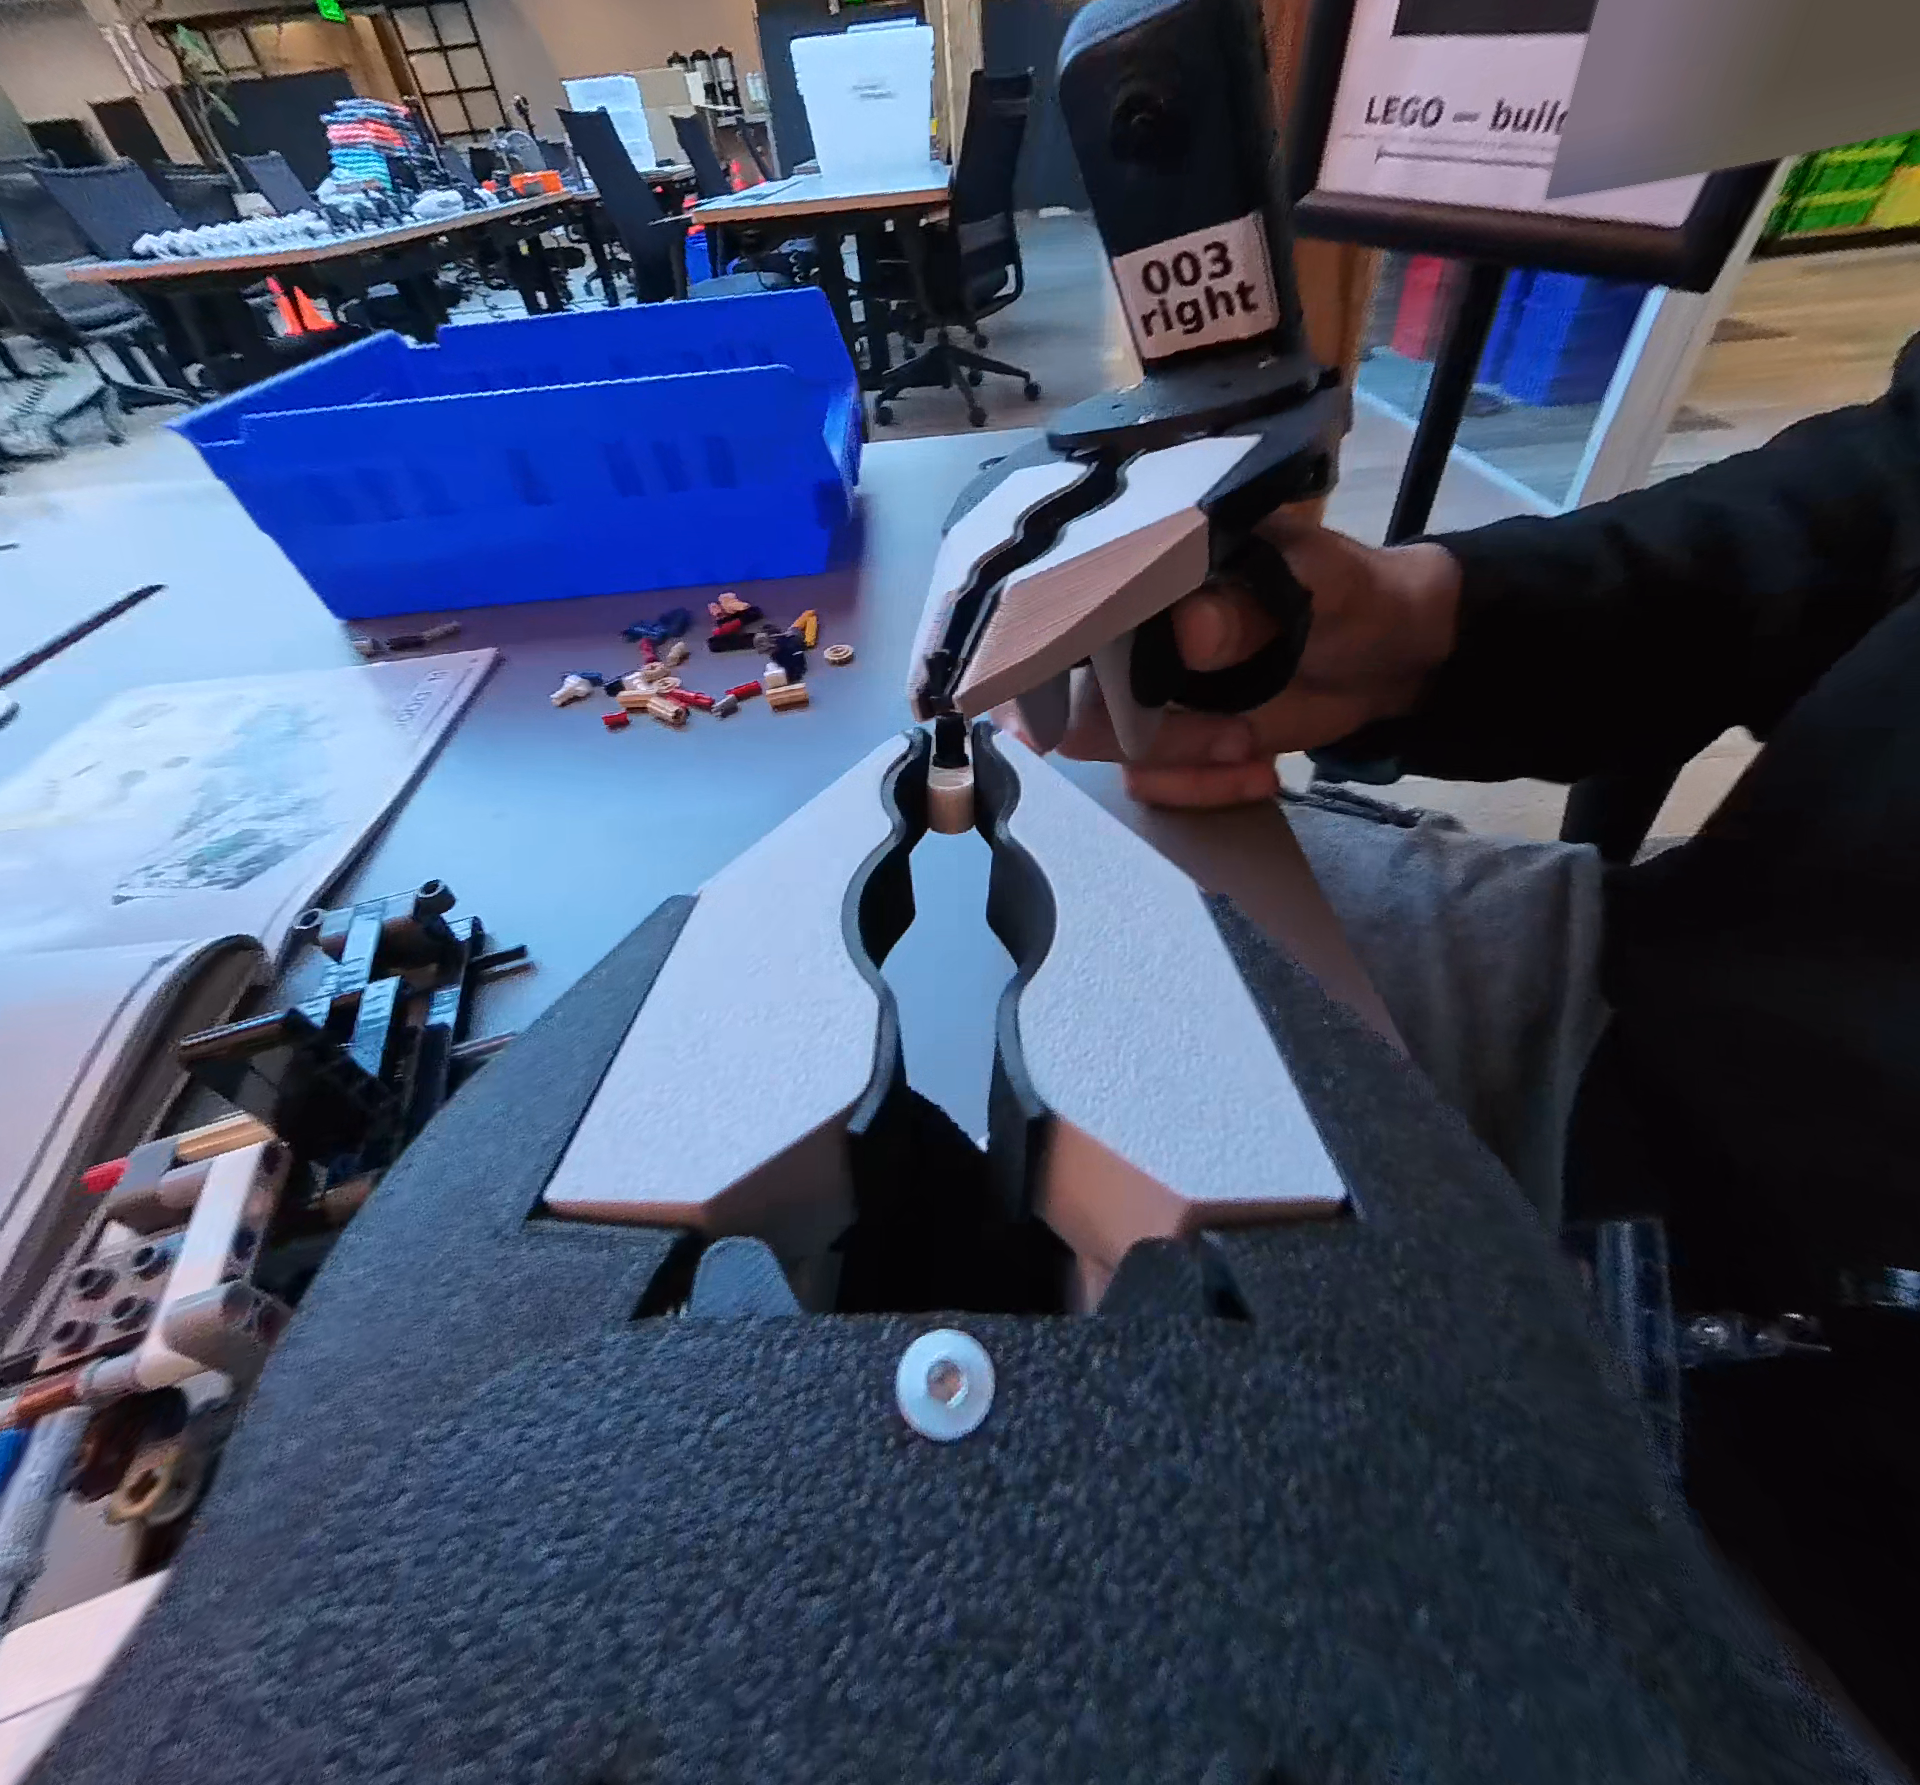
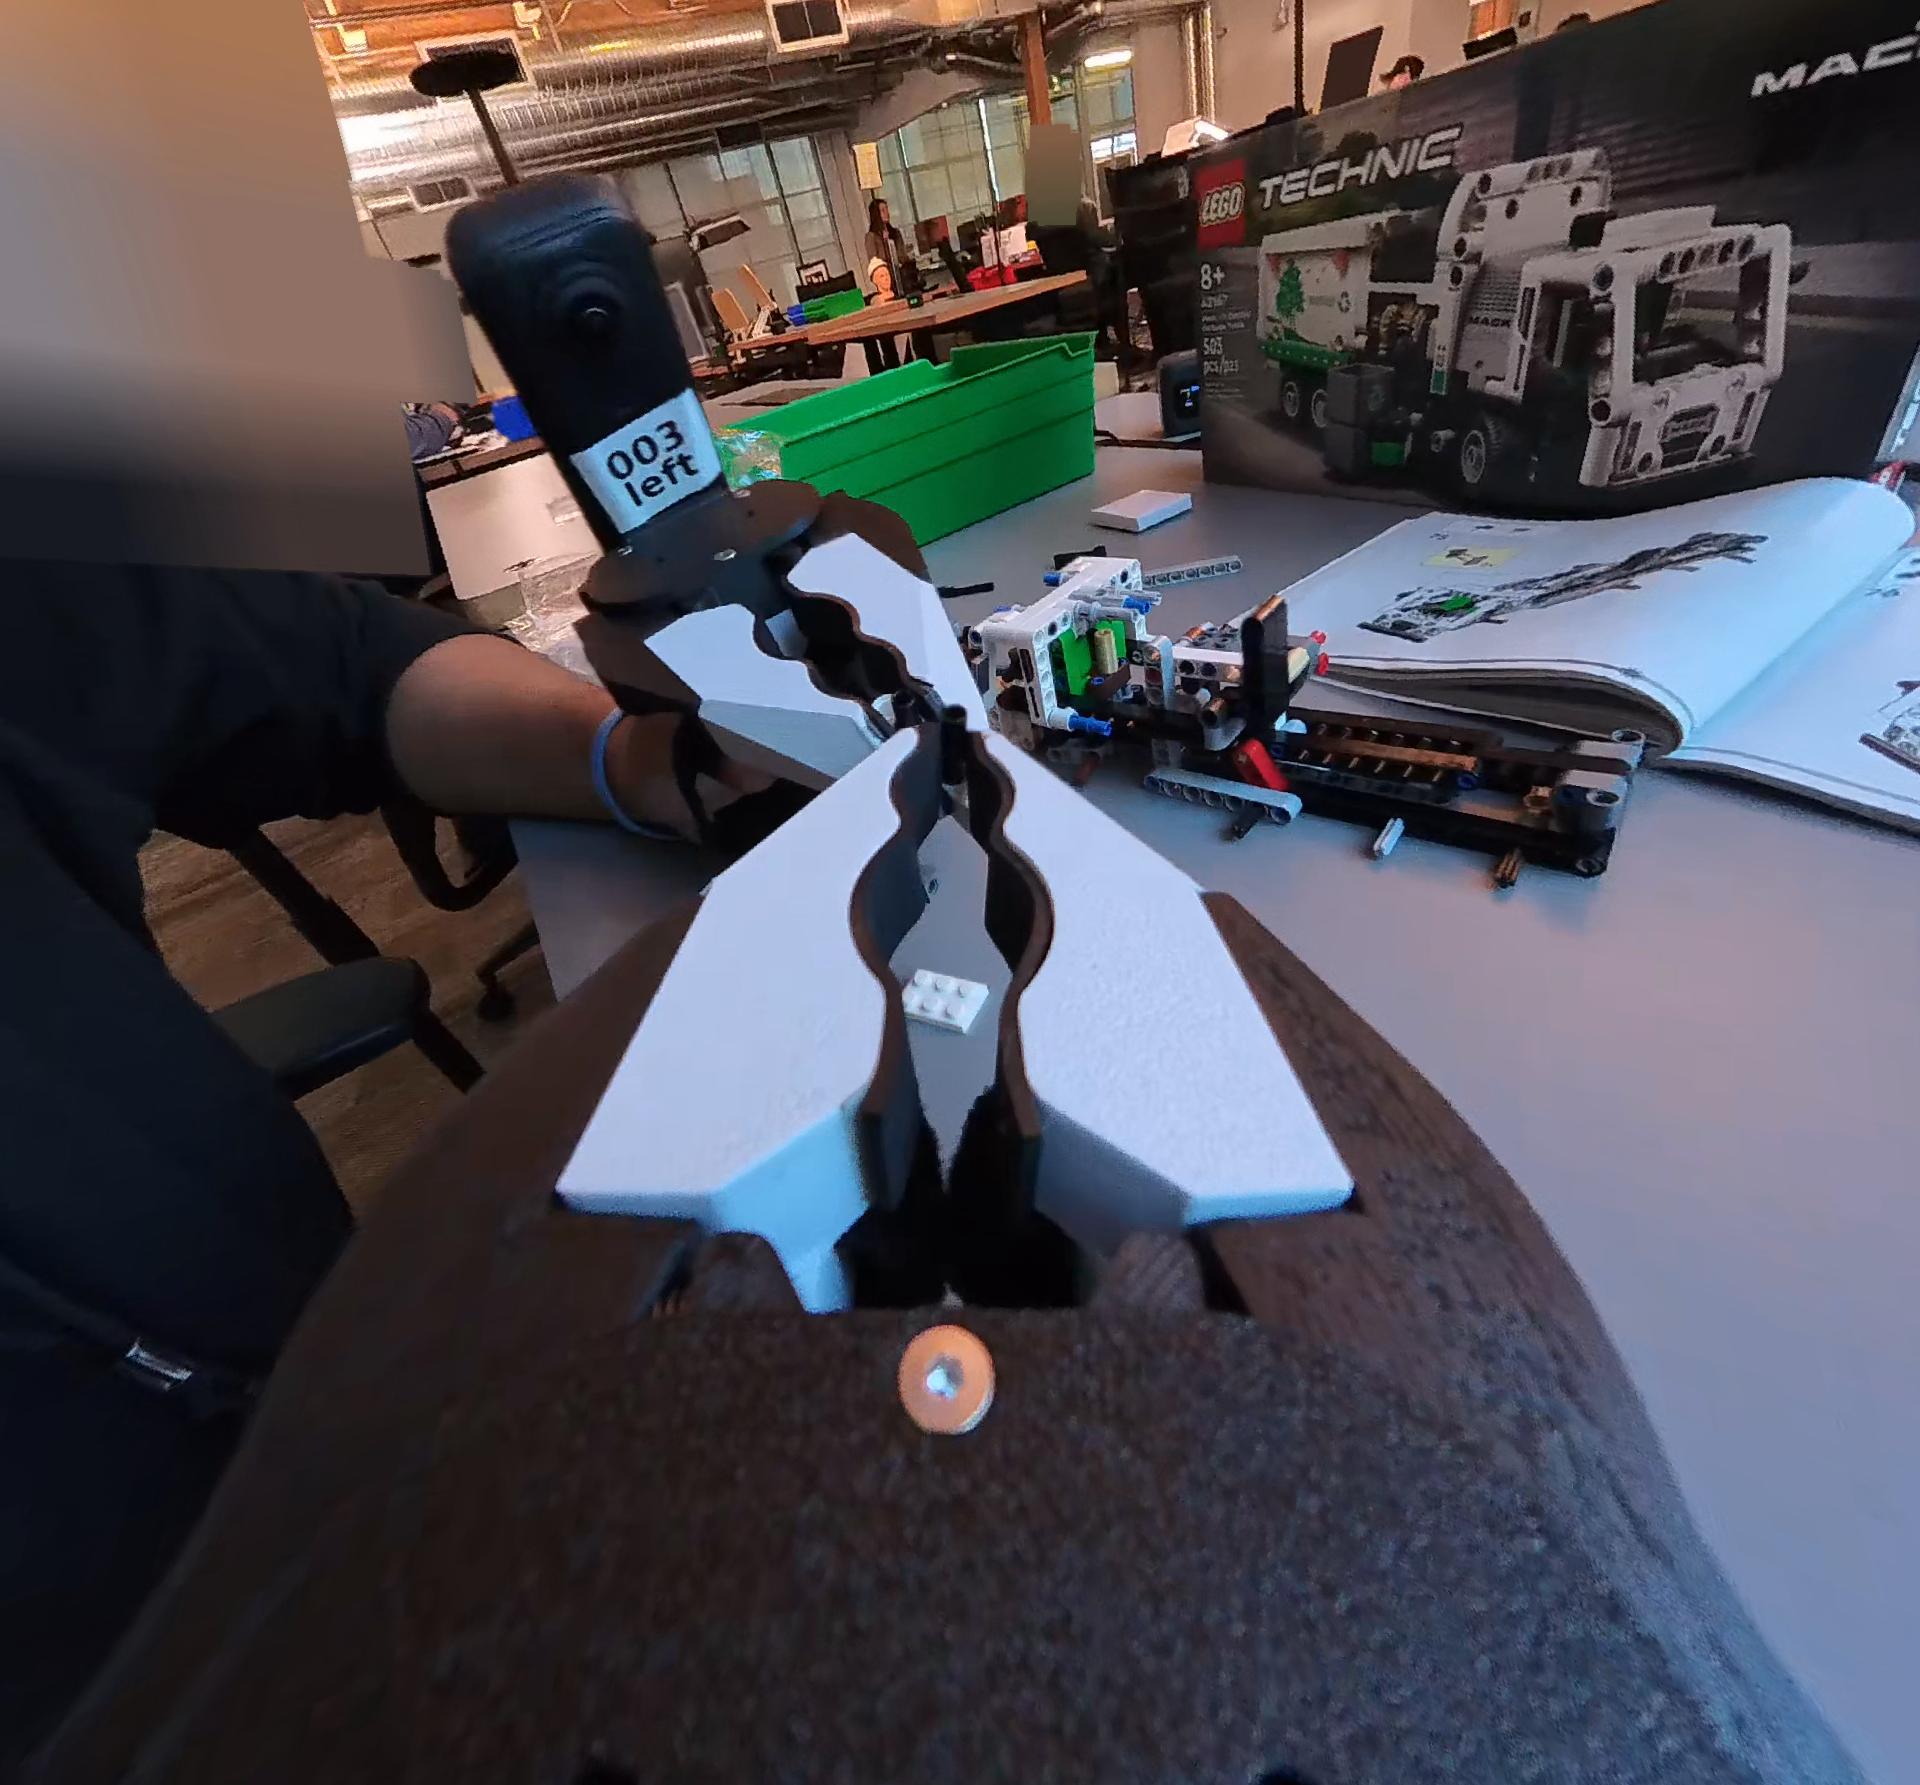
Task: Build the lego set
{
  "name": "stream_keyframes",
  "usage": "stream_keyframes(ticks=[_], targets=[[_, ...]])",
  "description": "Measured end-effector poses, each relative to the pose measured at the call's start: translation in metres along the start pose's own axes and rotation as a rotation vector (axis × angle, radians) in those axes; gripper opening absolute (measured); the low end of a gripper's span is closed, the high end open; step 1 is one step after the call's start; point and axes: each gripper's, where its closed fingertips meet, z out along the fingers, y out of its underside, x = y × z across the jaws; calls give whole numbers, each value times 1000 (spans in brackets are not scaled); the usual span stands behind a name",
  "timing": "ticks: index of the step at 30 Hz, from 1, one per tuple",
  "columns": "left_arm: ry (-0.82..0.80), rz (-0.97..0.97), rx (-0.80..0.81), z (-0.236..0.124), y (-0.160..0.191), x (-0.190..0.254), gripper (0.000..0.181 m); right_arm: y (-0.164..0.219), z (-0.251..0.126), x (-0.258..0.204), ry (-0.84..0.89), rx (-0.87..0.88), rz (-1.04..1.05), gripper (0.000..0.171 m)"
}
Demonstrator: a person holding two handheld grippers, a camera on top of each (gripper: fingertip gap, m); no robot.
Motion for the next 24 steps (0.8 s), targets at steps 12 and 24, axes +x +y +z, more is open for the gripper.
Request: stream_keyframes(ticks=[12,24], targets=[[44,-50,-5,-1,1,0,7,2,0,1,-45,-30,58,4],[37,15,-38,1,6,2,7,6,-2,0,-37,-55,2,4]])
